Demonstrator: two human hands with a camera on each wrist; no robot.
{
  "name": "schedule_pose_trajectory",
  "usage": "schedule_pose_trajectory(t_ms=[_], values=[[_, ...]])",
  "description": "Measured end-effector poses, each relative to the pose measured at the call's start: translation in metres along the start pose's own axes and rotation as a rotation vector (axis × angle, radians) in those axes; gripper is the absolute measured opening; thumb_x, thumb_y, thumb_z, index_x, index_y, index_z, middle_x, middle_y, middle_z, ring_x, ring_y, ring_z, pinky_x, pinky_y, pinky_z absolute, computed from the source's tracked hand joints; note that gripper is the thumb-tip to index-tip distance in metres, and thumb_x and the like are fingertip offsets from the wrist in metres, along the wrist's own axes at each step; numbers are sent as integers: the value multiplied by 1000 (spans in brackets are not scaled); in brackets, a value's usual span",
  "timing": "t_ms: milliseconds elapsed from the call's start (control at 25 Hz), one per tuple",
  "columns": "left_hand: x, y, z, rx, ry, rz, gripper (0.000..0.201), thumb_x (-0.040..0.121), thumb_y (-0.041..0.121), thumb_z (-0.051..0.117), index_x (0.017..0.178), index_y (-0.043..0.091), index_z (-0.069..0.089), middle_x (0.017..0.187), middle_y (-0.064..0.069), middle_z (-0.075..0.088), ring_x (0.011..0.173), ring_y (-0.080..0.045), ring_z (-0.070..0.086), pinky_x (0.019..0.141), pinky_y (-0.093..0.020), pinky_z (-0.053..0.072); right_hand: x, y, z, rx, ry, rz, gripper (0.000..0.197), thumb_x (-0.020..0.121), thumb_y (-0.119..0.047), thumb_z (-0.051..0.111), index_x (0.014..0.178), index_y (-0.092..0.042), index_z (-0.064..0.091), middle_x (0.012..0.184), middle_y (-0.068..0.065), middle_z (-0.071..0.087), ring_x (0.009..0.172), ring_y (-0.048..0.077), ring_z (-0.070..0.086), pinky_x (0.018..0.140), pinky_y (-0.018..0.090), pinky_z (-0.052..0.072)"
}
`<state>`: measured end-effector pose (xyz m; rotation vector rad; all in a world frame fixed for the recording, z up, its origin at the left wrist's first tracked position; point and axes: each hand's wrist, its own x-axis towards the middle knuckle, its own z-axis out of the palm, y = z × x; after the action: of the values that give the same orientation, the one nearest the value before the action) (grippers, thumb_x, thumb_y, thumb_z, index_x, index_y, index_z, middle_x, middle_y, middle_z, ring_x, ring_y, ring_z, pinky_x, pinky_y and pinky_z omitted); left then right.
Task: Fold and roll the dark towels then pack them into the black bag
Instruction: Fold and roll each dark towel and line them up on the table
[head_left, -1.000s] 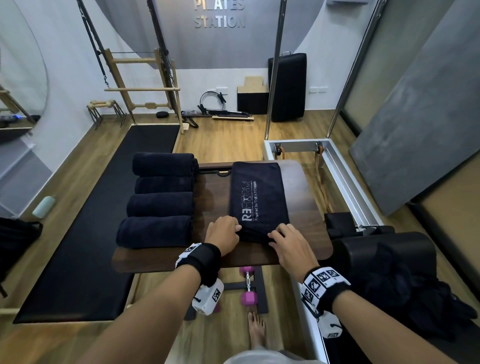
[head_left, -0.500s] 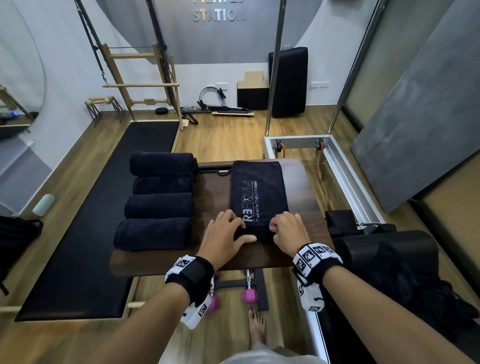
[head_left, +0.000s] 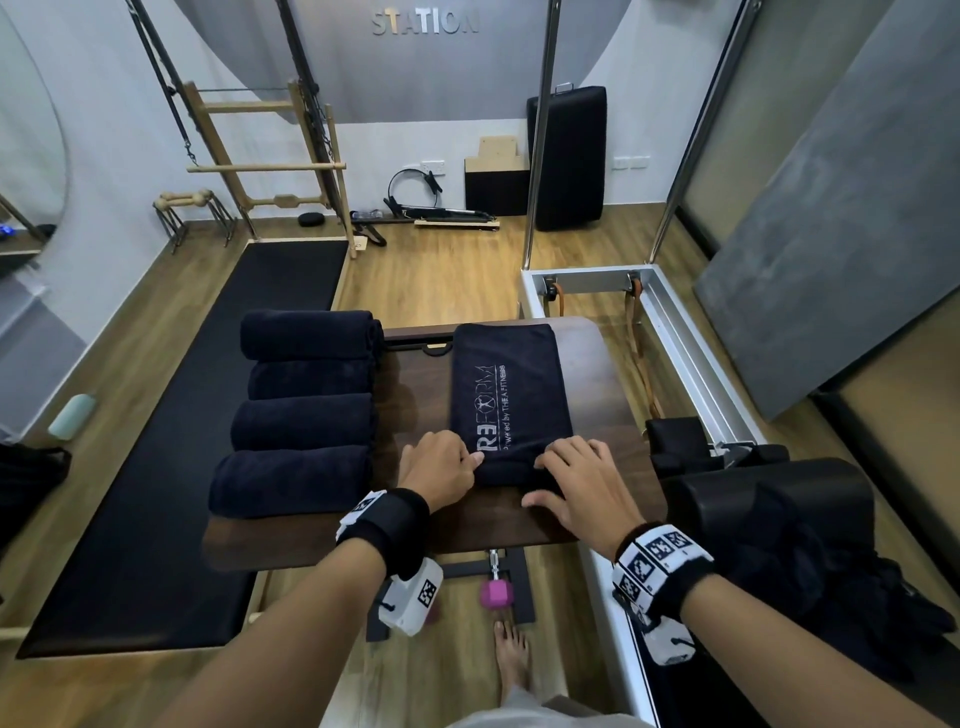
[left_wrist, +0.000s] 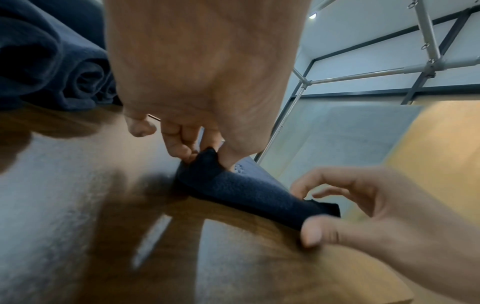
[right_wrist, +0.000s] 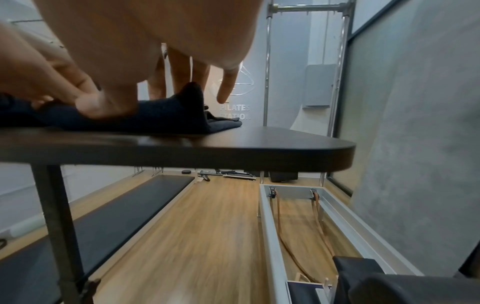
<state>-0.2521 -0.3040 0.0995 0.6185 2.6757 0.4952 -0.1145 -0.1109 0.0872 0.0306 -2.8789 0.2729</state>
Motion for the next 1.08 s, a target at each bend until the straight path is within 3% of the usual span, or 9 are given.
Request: schedule_pose_trajectory(t_ms=[80,200,360,480,600,720,840,960,1080], values=[[3,0,-2,-2,-20,-12,44,105,46,57,80,15,74,92,2,75,104,-26,66,100,-46,45,-3,1,3,-57,4,-35,30,82,-38,83,100,-18,73,111,1,66,107,23,62,92,44,49],[2,-2,-1,-29,26,-3,38,103,49,59,83,19,73,97,5,73,106,-22,66,97,-43,44,4,0,5,-100,8,-68,9,87,-18,75,95,-18,71,101,-2,64,101,23,61,93,42,46],[-6,-9,7,-68,260,157,19,100,46,65,101,29,58,99,12,56,99,-16,57,89,-42,45,30,3,0,-96,-159,12,14,91,-12,63,100,-20,70,99,-3,66,98,22,59,92,37,43],[-14,-7,12,-26,409,333,23,98,53,67,94,30,66,97,14,55,96,-13,53,82,-40,45,49,6,-3,-60,-294,81,18,92,-10,56,103,-19,68,105,1,70,104,26,60,87,36,40],[-21,-8,20,113,364,411,41,87,68,70,98,29,79,99,15,64,98,-13,57,81,-38,45,56,12,-4,41,-329,190,18,89,-6,57,99,-19,65,101,7,71,101,33,63,75,35,36],[-17,-7,23,168,268,357,29,97,50,67,112,29,79,106,13,65,103,-16,56,85,-38,43,57,18,-3,234,-321,295,22,96,-9,56,111,-25,58,96,8,68,97,35,63,71,37,42],[-2,3,18,178,201,256,22,106,33,54,112,30,75,109,11,61,105,-17,52,87,-37,40,54,25,-6,415,-164,342,25,103,-23,57,124,-31,46,97,1,65,96,28,64,81,43,51],[10,11,15,162,183,189,20,108,27,48,101,26,66,106,8,58,106,-21,52,83,-39,40,46,27,-10,263,13,145,37,96,-43,66,127,-30,52,117,-10,58,111,12,53,92,36,45],[17,11,15,160,165,171,20,107,23,46,90,31,49,103,8,57,106,-23,52,80,-37,32,41,27,-7,139,-138,0,44,87,-40,76,125,-30,56,122,-13,56,117,12,51,100,34,41]])
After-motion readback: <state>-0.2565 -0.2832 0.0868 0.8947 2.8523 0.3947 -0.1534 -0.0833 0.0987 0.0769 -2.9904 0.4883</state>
